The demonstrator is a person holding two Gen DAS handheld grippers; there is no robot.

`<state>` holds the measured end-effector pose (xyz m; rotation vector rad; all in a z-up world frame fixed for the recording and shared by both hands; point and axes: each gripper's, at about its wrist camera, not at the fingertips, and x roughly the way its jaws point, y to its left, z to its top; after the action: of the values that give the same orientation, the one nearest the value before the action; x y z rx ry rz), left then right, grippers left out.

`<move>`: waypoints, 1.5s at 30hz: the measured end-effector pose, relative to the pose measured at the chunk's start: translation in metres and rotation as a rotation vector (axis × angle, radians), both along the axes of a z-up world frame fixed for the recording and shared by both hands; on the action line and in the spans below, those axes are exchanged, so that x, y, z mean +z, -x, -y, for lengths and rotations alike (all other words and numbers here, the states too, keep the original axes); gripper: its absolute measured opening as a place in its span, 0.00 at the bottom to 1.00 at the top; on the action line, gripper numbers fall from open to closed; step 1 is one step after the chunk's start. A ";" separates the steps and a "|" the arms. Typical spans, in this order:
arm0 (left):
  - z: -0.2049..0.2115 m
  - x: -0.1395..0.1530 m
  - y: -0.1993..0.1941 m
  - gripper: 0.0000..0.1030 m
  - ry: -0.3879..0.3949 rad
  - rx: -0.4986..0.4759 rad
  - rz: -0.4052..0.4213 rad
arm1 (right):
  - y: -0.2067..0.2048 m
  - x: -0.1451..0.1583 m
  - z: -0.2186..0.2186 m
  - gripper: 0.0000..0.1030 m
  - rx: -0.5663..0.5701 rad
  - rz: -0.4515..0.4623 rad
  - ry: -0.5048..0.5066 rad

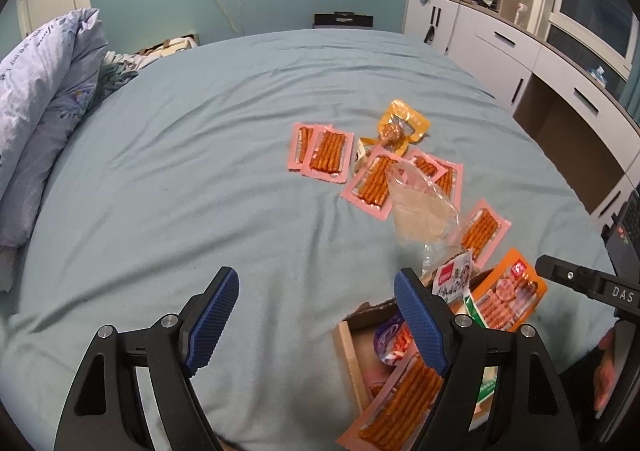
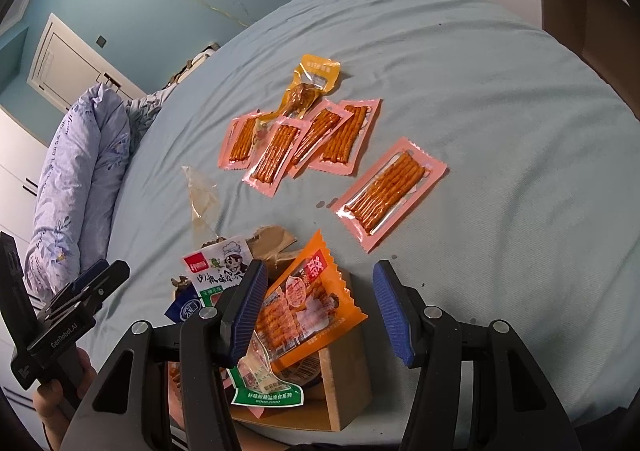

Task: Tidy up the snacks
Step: 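Move the right tool toward the pink strip packs on the bedsheet, then grasp a pink strip pack with the right tool while the left tool grasps another pink pack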

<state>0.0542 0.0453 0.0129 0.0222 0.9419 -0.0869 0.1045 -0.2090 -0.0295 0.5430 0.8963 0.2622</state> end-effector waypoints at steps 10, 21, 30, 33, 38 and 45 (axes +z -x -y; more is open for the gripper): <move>-0.010 0.001 -0.001 0.79 0.027 0.032 -0.008 | -0.006 0.007 0.014 0.52 -0.003 0.011 -0.016; -0.019 0.019 0.000 0.79 0.035 0.091 0.083 | -0.057 -0.002 0.039 0.52 0.000 -0.101 0.166; -0.030 0.020 -0.013 0.79 0.053 0.136 0.090 | -0.096 -0.042 0.037 0.52 -0.005 -0.306 0.162; -0.032 0.016 -0.017 0.80 0.035 0.145 0.078 | -0.105 -0.046 0.027 0.52 0.039 -0.329 0.146; -0.035 0.008 -0.021 0.80 0.045 0.140 0.041 | -0.124 -0.064 0.023 0.52 0.075 -0.396 0.058; -0.032 0.007 -0.025 0.80 0.041 0.116 0.041 | -0.156 -0.063 0.005 0.54 0.079 -0.360 0.155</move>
<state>0.0791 0.0777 0.0196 -0.0678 0.8982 0.0013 0.2607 -0.2140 -0.0926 0.4168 1.2778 0.1658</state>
